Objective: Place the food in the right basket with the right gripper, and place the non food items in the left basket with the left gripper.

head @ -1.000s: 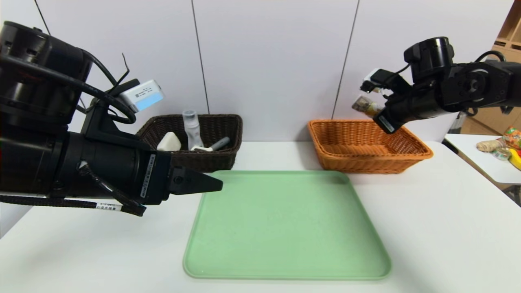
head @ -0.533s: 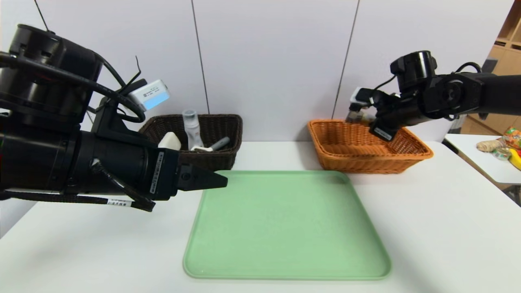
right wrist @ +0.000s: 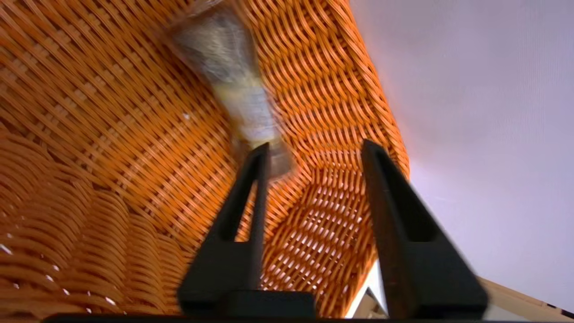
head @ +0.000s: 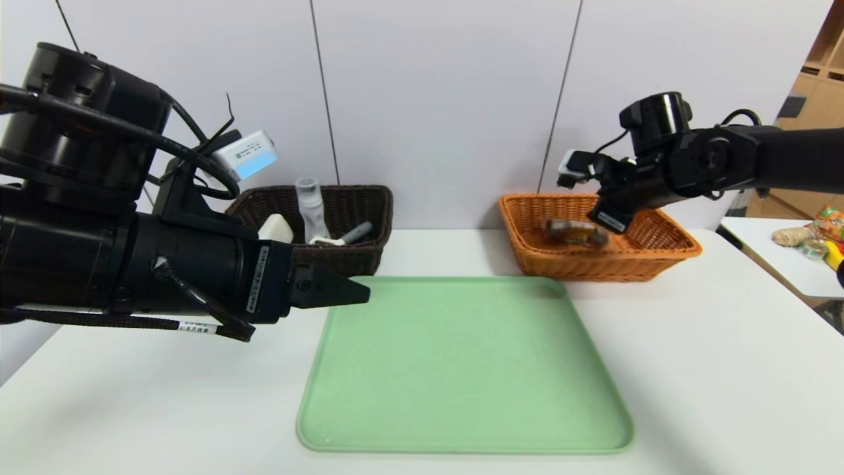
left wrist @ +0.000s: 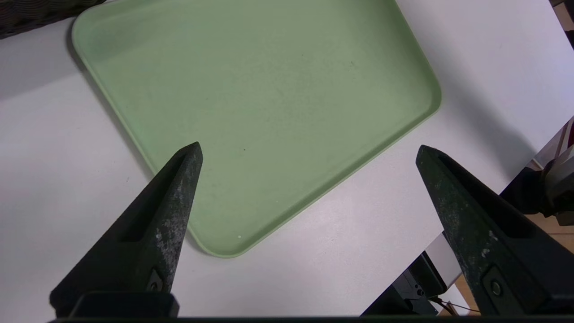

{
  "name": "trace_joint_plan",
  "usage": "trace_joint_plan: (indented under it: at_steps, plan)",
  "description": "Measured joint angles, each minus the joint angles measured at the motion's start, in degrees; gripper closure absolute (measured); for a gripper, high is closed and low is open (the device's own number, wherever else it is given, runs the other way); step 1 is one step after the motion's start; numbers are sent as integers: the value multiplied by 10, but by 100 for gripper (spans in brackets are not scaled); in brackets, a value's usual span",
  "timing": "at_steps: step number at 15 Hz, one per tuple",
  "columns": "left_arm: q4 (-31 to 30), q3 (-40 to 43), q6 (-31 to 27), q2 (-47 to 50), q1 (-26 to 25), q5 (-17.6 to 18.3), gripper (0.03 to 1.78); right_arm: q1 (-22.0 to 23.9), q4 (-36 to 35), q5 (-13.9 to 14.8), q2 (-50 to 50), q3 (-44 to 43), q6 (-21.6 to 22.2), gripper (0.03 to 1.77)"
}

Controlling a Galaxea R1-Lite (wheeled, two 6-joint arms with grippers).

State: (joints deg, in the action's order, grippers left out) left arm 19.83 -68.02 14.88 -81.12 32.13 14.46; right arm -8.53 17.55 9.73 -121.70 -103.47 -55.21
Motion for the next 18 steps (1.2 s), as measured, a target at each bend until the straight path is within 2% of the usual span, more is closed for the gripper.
trace_joint_plan:
  at_steps: [5, 8, 10, 13, 18]
  plan:
    - [0, 0, 1, -1, 0, 0, 12, -3, 3, 0, -7, -13, 11, 58]
    - [-2, -4, 2, 2, -1, -4, 12, -3, 56, -3, 2, -45, 54, 42]
    - [-11, -6, 4, 9, -4, -13, 12, -7, 118, -5, 15, -69, 124, 35]
    - [-12, -9, 5, 24, -9, -43, 12, -17, 165, -7, 49, -76, 266, 27]
    - [-9, -12, 4, 59, -17, -133, 12, -14, 284, -9, 131, -72, 506, 18]
